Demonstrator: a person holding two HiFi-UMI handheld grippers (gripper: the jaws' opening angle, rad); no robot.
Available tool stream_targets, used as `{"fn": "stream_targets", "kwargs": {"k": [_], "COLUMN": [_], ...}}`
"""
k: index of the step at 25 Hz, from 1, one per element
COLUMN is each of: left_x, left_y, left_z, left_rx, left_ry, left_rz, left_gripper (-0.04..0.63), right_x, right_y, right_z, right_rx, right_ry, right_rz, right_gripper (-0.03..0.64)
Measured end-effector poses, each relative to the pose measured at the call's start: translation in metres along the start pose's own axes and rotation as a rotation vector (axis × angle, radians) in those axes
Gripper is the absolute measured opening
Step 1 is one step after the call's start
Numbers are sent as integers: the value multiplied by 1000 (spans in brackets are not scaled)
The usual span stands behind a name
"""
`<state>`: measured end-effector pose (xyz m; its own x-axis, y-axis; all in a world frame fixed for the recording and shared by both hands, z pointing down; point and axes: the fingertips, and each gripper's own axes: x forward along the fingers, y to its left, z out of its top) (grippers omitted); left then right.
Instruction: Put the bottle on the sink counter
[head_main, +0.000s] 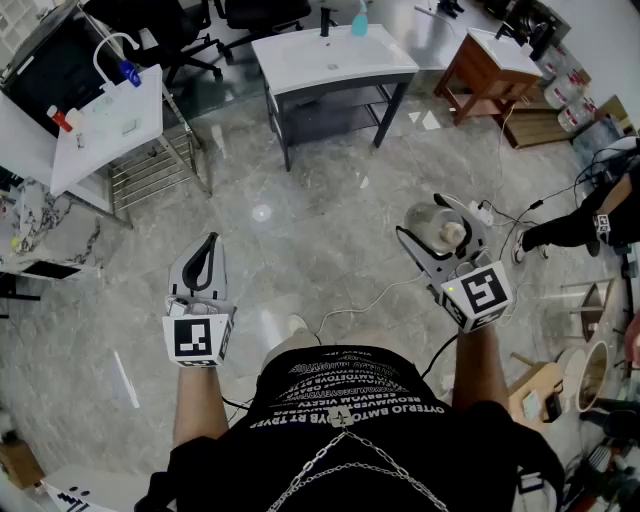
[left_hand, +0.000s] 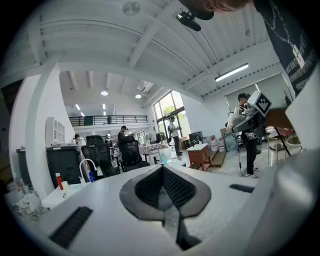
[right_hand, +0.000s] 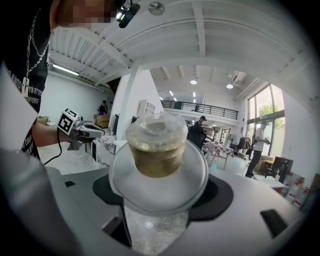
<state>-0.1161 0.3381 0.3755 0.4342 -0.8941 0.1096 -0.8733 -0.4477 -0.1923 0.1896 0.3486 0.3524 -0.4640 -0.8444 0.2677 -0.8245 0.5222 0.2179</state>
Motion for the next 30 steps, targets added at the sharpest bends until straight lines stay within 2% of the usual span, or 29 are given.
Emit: {"fn": "stream_targets", "kwargs": {"k": [7,13,17,23,30], "left_x": [-96,-150,-173,-177,-107], "left_y": [-51,-146,-181,-166,-124], "left_z": [17,19,25,24,36], "left_rx": [1,15,28,31,30], "left_ry": [11,35,21,30,-13], "left_rz": [56,10,10,28,-3], "left_gripper": [6,6,6,5,6], "right_x": [-75,-150,-185,-173,-105], "right_y": [45,62,66,69,45], "right_z": [-10,-33,-44,-33,-12], "right_rx": [12,37,41,65,53], "right_ry": [-24,-45,-67,-94,-90], "right_rz": [83,125,135,135,117], "right_gripper": [336,336,336,336,336]}}
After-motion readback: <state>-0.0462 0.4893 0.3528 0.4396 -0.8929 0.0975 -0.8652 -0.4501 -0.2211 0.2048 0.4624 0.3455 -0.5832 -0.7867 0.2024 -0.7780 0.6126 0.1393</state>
